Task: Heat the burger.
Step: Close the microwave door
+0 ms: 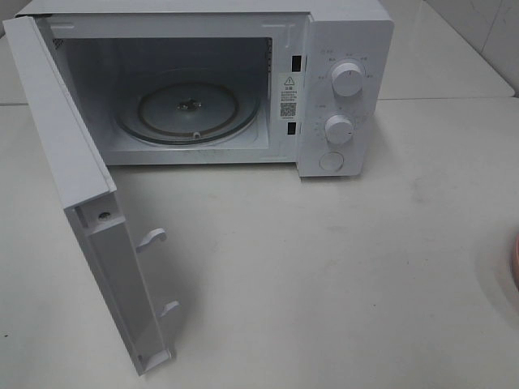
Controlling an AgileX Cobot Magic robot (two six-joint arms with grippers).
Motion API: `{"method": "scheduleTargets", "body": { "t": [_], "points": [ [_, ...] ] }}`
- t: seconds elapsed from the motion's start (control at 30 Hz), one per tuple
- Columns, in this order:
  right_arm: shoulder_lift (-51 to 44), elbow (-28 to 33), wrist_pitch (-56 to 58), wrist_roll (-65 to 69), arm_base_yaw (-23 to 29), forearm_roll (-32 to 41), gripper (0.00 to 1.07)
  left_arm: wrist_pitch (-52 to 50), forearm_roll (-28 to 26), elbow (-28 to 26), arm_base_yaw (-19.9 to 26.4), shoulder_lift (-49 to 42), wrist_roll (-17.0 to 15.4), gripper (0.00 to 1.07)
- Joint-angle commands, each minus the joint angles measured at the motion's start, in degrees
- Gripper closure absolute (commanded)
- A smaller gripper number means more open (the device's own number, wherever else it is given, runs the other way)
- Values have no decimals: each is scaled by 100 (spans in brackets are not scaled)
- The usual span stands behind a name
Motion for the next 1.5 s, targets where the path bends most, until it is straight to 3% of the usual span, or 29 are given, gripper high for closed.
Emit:
{"method": "scheduleTargets", "body": {
  "t": [0.03, 0.83, 1.0, 1.1, 1.13, 1.17, 1.23, 1.27, 1.3, 1.33, 1.4, 1.43, 1.5],
  "points": [
    [-149, 29, -23, -34, -29, 23, 31, -34, 11, 17, 6, -126, 11, 7],
    [-149, 29, -23, -29, -29, 23, 31, -172, 6, -80, 6, -120, 11, 7],
    [-149, 29, -23, -29, -29, 23, 31, -682, 11, -132, 6, 195, 0, 15],
    [-149, 29, -23, -29, -29, 23, 31, -974, 11, -120, 6, 550, 0, 23],
    [-149, 29, -23, -29, -29, 23, 31, -1203, 11, -103, 6, 779, 0, 31],
    [-149, 29, -23, -29, -29, 23, 31, -1203, 11, -103, 6, 779, 0, 31],
    [-149, 29, -23, -29, -29, 23, 31, -1530, 17, -57, 6, 1163, 0, 46],
    [-149, 29, -23, -29, -29, 23, 31, -1530, 17, -57, 6, 1163, 0, 46],
    [-149, 29, -23, -29, -29, 23, 31, -1822, 11, 11, 6, 1467, -6, 57],
    [-149, 29, -23, -29, -29, 23, 31, -1822, 11, 11, 6, 1467, -6, 57],
    [-149, 29, -23, -29, -29, 23, 31, -2240, 11, 80, 6, 1919, -6, 75],
    [-149, 29, -23, -29, -29, 23, 31, -2240, 11, 80, 6, 1919, -6, 75],
    [-149, 29, -23, -29, -29, 23, 31, -2613, 11, 115, 6, 2567, -6, 102]
  ]
}}
